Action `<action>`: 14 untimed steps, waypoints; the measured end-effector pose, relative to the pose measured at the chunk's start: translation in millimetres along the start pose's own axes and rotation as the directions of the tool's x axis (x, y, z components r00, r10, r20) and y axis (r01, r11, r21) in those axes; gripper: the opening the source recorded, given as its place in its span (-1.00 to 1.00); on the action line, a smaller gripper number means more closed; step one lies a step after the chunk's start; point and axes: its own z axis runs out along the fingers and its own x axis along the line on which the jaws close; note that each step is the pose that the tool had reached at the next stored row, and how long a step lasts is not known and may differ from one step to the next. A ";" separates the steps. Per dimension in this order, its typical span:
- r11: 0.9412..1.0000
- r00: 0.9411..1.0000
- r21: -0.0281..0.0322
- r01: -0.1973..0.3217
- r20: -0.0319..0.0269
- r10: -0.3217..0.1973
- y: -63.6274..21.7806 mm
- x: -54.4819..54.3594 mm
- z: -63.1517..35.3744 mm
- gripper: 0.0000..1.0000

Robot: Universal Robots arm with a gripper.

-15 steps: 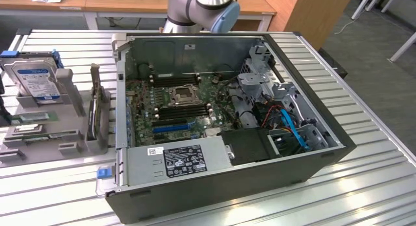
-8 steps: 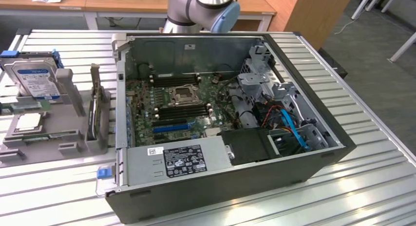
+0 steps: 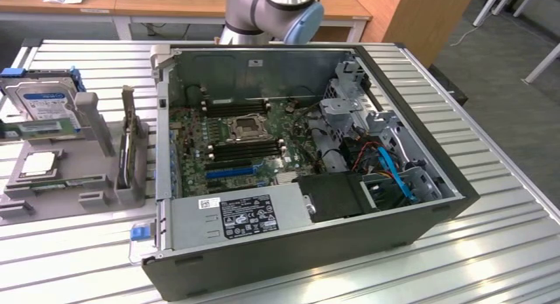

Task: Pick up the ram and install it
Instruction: 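Pick up the ram and move it above insertion slot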

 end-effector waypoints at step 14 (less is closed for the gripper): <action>1.000 1.000 -0.009 0.003 0.001 -0.003 -29.7 3.1 -1.9 -0.73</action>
